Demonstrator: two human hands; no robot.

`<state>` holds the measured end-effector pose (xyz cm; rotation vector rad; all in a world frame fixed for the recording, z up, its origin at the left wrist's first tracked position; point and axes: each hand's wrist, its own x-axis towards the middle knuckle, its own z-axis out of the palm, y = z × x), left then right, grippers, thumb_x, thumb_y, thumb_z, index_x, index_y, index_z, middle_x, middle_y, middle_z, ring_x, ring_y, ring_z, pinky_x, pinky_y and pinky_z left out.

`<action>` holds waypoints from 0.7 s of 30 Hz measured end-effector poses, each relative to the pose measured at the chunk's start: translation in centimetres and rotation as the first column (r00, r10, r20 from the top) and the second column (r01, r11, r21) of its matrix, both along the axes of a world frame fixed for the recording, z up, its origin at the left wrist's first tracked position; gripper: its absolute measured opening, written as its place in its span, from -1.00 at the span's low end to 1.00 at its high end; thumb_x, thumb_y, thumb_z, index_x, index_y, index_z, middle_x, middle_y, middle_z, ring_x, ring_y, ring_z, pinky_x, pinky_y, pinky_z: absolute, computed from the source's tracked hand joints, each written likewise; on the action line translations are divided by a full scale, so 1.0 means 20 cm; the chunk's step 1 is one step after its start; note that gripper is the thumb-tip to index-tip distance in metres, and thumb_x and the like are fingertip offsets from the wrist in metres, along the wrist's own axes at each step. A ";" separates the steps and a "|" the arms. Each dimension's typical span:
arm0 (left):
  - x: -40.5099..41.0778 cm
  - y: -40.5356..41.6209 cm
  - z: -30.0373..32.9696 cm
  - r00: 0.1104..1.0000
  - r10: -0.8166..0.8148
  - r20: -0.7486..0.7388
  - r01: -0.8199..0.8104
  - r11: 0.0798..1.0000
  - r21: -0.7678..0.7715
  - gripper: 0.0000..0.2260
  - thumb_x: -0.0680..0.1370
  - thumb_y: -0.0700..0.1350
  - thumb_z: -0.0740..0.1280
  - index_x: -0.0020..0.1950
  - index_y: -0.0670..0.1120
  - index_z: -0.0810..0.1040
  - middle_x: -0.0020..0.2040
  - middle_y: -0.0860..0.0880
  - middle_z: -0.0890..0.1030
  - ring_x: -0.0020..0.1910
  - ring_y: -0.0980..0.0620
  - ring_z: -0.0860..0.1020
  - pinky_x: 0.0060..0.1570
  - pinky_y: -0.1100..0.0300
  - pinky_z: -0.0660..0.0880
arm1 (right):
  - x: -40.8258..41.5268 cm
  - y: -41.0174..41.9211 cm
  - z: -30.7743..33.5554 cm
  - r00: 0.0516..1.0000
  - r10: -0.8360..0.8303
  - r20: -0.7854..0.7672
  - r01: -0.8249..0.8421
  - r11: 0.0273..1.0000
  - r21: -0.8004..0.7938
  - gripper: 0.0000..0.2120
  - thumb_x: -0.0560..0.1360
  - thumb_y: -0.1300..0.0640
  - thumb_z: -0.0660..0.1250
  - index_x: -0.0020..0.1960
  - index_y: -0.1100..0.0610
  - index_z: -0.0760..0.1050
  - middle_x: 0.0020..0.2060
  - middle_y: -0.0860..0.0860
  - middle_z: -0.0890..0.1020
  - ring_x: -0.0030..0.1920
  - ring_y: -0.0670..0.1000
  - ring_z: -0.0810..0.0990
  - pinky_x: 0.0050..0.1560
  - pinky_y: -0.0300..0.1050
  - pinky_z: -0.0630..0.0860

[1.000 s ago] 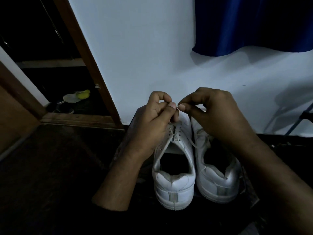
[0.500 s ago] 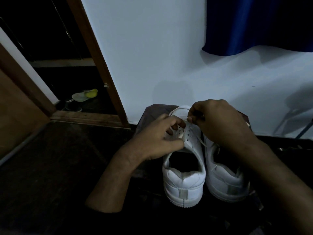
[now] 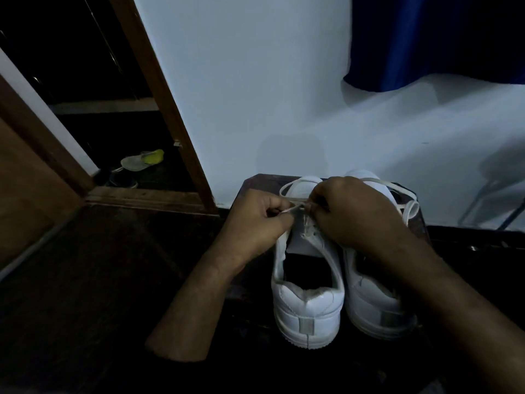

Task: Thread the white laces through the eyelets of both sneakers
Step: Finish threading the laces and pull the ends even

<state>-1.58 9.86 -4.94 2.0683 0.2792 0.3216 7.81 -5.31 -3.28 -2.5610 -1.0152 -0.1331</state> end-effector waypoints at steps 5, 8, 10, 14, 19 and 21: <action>0.02 0.02 -0.03 0.999 0.024 -0.025 -0.028 0.984 -0.178 -0.77 0.39 -0.18 0.34 -0.09 -0.27 0.71 -0.09 -0.37 0.67 -0.13 -0.11 0.63 -0.06 0.00 0.50 | 0.00 0.00 0.01 0.998 -0.011 -0.057 0.012 1.000 0.020 -0.85 0.55 -0.06 0.31 -0.07 -0.06 0.63 -0.10 -0.02 0.67 -0.03 0.09 0.62 -0.06 0.02 0.59; 0.02 0.01 -0.01 0.999 0.001 -0.051 -0.013 0.973 -0.231 -0.75 0.49 -0.32 0.33 0.06 -0.14 0.75 -0.04 -0.17 0.75 0.05 -0.12 0.71 0.10 0.00 0.60 | -0.01 0.01 0.01 0.999 -0.017 -0.051 0.017 1.000 0.005 -0.85 0.55 -0.06 0.31 -0.05 -0.08 0.64 -0.11 -0.03 0.67 -0.04 0.09 0.64 -0.10 -0.01 0.58; 0.02 0.01 0.00 0.998 -0.002 -0.058 -0.011 0.976 -0.219 -0.76 0.53 -0.33 0.32 0.04 -0.15 0.75 -0.06 -0.08 0.76 0.02 -0.04 0.71 0.07 0.05 0.61 | -0.02 0.02 0.00 0.999 -0.026 -0.039 0.026 1.000 0.000 -0.85 0.55 -0.05 0.30 -0.05 -0.06 0.64 -0.09 -0.03 0.67 -0.01 0.09 0.64 -0.07 0.01 0.59; 0.04 0.02 -0.03 0.994 0.095 -0.047 -0.104 0.960 -0.258 -0.75 0.65 -0.15 0.33 -0.07 -0.29 0.71 -0.11 -0.27 0.72 -0.15 -0.05 0.64 -0.04 0.08 0.53 | -0.01 0.03 -0.01 0.995 -0.027 -0.095 0.034 0.997 0.064 -0.89 0.50 -0.08 0.38 -0.09 -0.10 0.65 -0.12 -0.04 0.69 -0.07 0.08 0.65 -0.07 0.03 0.62; 0.06 0.01 -0.09 0.996 0.092 -0.008 -0.092 0.996 0.019 -0.93 0.49 -0.05 0.48 -0.12 -0.03 0.68 -0.17 -0.01 0.73 -0.09 -0.04 0.71 0.02 -0.11 0.65 | 0.01 0.02 0.00 0.994 0.030 -0.110 -0.020 0.996 0.088 -0.84 0.49 -0.13 0.43 -0.08 -0.07 0.67 -0.15 0.02 0.69 -0.11 0.10 0.64 -0.09 0.03 0.60; 0.08 0.01 -0.10 0.994 0.110 -0.004 -0.109 0.986 0.126 -0.94 0.55 -0.08 0.45 -0.11 -0.01 0.65 -0.17 0.04 0.72 -0.11 0.03 0.69 0.00 -0.10 0.64 | 0.02 0.01 0.02 0.994 0.035 -0.107 -0.028 0.997 0.067 -0.79 0.51 -0.18 0.38 -0.05 -0.06 0.63 -0.13 0.01 0.68 -0.09 0.09 0.63 -0.09 -0.01 0.57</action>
